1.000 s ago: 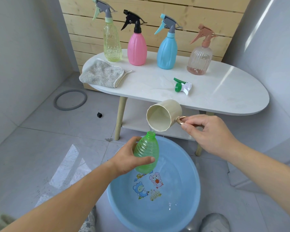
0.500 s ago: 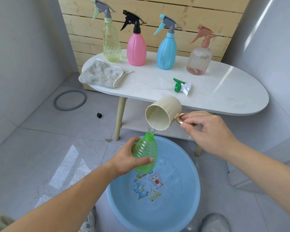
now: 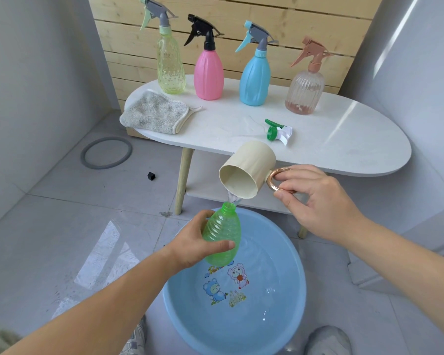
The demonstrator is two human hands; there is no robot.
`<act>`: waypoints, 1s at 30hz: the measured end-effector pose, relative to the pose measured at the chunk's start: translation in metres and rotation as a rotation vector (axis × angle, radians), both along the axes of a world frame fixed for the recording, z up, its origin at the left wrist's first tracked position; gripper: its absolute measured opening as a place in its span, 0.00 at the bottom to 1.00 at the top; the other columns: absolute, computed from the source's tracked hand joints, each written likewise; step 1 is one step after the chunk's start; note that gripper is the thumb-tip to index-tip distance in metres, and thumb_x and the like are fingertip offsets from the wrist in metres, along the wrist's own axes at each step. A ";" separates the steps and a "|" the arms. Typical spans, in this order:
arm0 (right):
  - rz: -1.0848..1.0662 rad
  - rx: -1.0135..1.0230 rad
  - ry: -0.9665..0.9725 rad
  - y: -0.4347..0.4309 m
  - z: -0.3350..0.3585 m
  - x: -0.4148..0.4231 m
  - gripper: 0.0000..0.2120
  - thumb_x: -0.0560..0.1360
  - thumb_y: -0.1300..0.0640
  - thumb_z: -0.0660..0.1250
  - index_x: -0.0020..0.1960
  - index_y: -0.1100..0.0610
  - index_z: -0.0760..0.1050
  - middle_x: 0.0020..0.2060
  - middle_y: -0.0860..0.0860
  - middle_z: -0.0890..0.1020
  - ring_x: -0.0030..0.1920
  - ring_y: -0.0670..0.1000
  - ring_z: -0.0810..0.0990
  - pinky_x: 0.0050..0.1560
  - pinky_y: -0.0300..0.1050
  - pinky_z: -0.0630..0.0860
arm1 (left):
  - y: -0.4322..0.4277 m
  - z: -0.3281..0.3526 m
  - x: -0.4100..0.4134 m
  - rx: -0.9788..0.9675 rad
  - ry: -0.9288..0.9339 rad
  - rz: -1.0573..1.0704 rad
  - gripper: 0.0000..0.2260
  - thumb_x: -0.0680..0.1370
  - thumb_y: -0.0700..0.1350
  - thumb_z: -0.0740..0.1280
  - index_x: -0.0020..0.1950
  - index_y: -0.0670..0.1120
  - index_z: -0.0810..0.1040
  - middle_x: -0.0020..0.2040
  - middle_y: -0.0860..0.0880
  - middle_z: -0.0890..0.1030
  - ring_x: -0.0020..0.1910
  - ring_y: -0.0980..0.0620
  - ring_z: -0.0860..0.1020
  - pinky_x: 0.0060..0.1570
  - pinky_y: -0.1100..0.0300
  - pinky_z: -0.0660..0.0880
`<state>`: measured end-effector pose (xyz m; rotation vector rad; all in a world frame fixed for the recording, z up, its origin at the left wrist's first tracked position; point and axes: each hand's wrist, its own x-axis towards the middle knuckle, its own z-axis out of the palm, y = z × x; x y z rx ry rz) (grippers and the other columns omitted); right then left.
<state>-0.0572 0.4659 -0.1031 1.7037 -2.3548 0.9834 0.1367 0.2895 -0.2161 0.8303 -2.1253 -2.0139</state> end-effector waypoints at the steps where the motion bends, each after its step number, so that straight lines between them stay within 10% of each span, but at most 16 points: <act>1: 0.004 -0.006 0.017 0.000 0.000 0.000 0.08 0.74 0.54 0.69 0.45 0.57 0.86 0.52 0.48 0.84 0.59 0.53 0.78 0.63 0.49 0.74 | 0.000 -0.001 0.000 -0.002 0.000 0.002 0.35 0.62 0.54 0.82 0.65 0.52 0.73 0.58 0.49 0.82 0.55 0.52 0.84 0.52 0.59 0.82; 9: 0.071 -0.030 0.159 0.000 -0.006 -0.005 0.11 0.77 0.53 0.67 0.44 0.58 0.84 0.54 0.50 0.84 0.61 0.56 0.76 0.66 0.40 0.68 | 0.000 0.000 0.001 -0.005 0.000 0.000 0.32 0.64 0.51 0.81 0.65 0.52 0.73 0.57 0.48 0.82 0.54 0.52 0.84 0.52 0.58 0.82; 19: 0.226 -0.049 0.449 -0.002 -0.006 -0.004 0.06 0.77 0.61 0.67 0.44 0.62 0.81 0.57 0.58 0.81 0.65 0.62 0.74 0.69 0.52 0.69 | -0.001 -0.005 -0.001 0.023 0.018 0.004 0.33 0.64 0.51 0.82 0.65 0.50 0.73 0.58 0.46 0.82 0.54 0.50 0.84 0.51 0.58 0.82; 30: -0.109 0.177 -0.303 -0.010 -0.094 0.009 0.06 0.76 0.57 0.71 0.44 0.56 0.85 0.50 0.43 0.84 0.56 0.44 0.77 0.58 0.27 0.66 | -0.009 -0.047 0.027 -0.048 -0.159 -0.018 0.36 0.58 0.59 0.82 0.62 0.55 0.74 0.55 0.51 0.83 0.53 0.54 0.83 0.54 0.55 0.81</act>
